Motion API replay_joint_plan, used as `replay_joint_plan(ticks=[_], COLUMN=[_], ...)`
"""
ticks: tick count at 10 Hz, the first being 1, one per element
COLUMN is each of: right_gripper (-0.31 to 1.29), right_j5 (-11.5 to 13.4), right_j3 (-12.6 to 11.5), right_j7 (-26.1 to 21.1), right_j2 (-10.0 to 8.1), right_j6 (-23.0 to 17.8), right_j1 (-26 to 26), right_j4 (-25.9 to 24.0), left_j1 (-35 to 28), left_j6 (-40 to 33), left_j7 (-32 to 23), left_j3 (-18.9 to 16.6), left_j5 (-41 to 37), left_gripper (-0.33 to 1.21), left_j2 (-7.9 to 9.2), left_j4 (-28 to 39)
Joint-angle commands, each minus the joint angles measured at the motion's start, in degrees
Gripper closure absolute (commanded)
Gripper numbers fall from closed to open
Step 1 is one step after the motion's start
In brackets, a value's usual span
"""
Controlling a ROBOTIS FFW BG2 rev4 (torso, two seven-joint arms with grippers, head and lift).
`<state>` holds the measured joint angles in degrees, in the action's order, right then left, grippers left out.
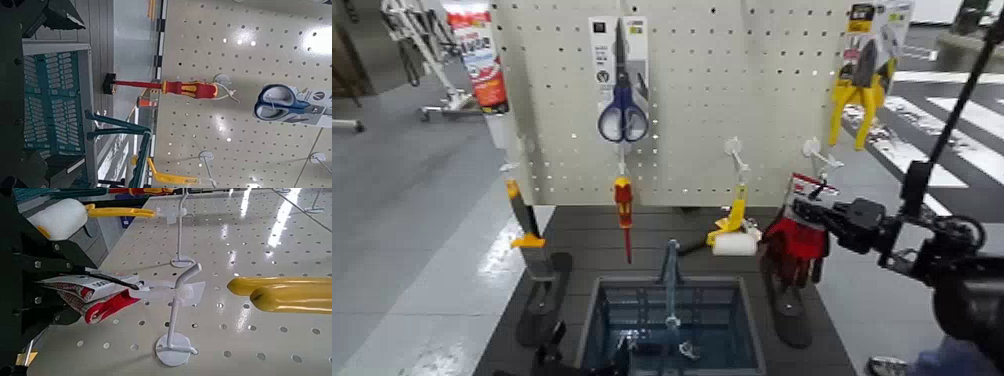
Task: Put the red colored gloves into the crate.
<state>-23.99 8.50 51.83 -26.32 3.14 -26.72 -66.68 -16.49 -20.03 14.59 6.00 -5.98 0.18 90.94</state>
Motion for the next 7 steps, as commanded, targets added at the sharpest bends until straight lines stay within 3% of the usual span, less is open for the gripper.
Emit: replay_joint_plan(ticks=[1,4,7], right_gripper=[1.14,1.14,1.14], right_j5=[0.00,0.53,0.88], right_j3=[-0.24,-0.86,-2.88], right_j7=[0.20,0.73,1.00], right_j2=[-0.13,-0.39,-1.54], right_j6=[0.11,0.38,3.01], right_j1=[0.00,0.18,1.93], right_j4=[-0.20,-1.43,-8.38], left_j1=[0.06,-0.03,-0.12], left_j6=[0.08,0.26,0.52], left_j7=[0.09,0.17,0.26], left_j3=[0.07,0.07,-0.02], left_j5=[0.00,-0.09,-0.18], left_gripper=[0.11,0.11,0.11], left_j2=[-7.47,-7.47,-7.47], left_j4=[0.02,0.02,0.02])
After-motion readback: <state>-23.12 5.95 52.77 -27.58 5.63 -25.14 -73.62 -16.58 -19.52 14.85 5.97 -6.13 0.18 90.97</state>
